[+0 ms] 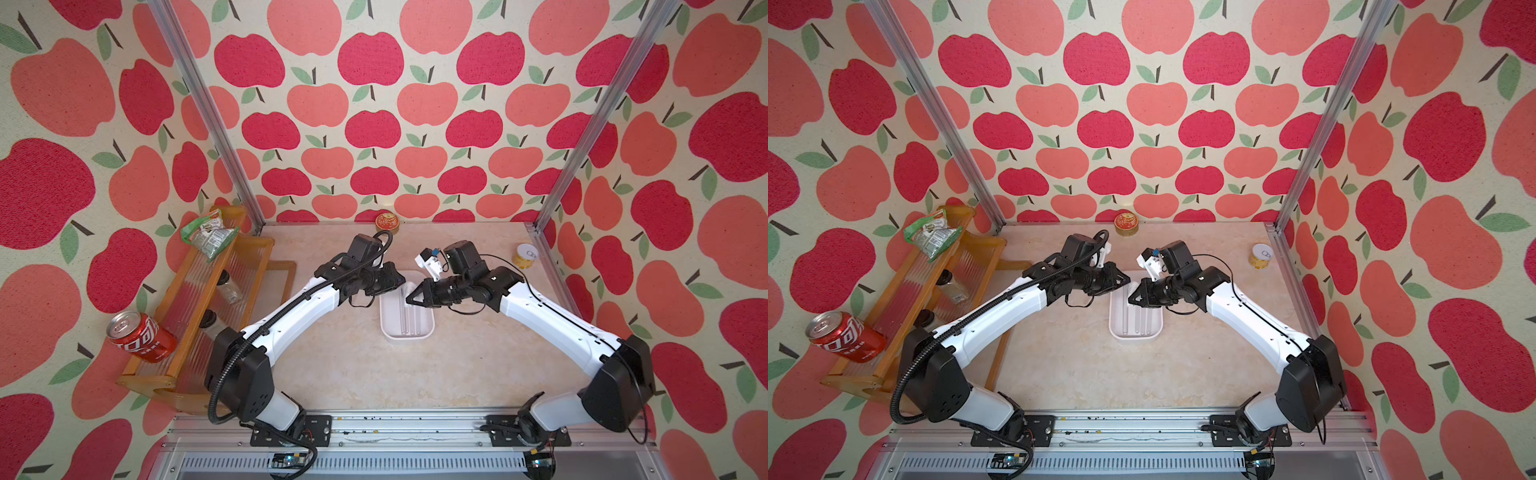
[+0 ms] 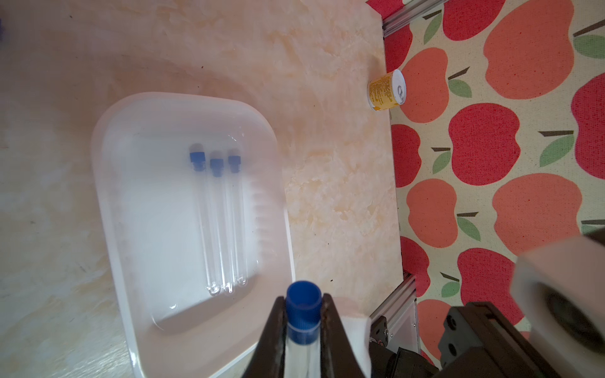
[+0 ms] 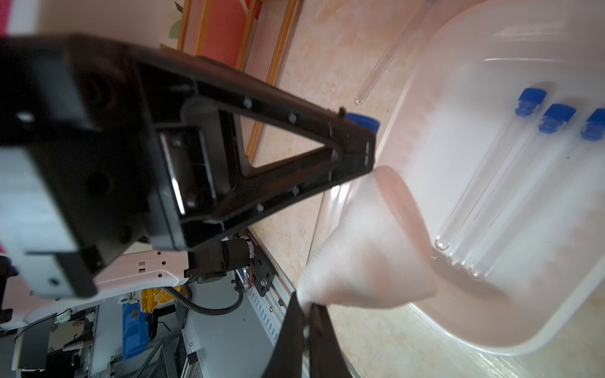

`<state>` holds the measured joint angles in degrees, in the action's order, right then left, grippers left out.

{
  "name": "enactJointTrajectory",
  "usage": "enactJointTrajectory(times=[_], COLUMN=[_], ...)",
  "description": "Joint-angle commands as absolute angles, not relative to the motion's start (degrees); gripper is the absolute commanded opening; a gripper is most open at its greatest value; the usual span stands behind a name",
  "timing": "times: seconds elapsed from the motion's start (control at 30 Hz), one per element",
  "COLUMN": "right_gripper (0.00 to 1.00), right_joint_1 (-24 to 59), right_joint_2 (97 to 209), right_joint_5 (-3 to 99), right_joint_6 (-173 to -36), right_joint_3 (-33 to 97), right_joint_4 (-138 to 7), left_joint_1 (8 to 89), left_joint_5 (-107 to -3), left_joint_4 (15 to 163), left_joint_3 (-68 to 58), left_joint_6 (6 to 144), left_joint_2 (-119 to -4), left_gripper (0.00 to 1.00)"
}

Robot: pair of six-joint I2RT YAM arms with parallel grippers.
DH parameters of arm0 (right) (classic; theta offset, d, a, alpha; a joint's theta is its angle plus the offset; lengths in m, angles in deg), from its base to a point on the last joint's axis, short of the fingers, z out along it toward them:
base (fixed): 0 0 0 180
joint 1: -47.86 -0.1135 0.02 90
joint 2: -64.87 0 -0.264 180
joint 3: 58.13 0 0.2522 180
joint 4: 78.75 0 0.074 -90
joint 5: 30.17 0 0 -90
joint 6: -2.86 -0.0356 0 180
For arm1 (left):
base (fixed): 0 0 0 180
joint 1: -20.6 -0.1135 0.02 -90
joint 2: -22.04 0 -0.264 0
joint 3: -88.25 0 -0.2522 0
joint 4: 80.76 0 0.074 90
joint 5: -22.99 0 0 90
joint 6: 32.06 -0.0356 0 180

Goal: Wipe the exteriors of test tubes
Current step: Wipe the dirt from the test tube.

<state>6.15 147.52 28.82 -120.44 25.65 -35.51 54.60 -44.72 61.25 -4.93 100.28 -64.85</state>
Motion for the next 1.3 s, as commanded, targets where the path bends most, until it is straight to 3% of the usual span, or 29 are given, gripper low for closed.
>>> enactJointTrajectory(times=[0.0, 0.5, 0.63, 0.9, 1.27], right_gripper=[0.00, 0.00, 0.00, 0.00, 0.00], right_joint_1=[4.4, -4.0, -3.9, -4.1, -1.9], right_joint_2=[144.9, 138.5, 137.4, 143.6, 155.0], right_joint_5=[27.1, 27.2, 32.3, 41.4, 47.8], right_joint_6=[-121.7, -124.7, -122.4, -116.2, -112.2], right_joint_3=[23.6, 17.6, 18.4, 26.9, 40.0], right_joint_4=[-36.2, -37.9, -31.9, -18.3, -11.7], left_joint_1=[54.2, 52.6, 52.4, 53.2, 54.1], left_joint_5=[-45.9, -46.3, -46.0, -46.0, -46.0], left_joint_4=[59.8, 60.4, 60.4, 59.7, 59.6], left_joint_3=[-3.5, -1.8, -1.2, -0.1, -0.4], left_joint_6=[99.0, 98.2, 98.2, 98.8, 99.3], left_joint_2=[-64.4, -68.2, -68.8, -69.3, -68.3], left_gripper=[0.16, 0.15, 0.15, 0.15, 0.15])
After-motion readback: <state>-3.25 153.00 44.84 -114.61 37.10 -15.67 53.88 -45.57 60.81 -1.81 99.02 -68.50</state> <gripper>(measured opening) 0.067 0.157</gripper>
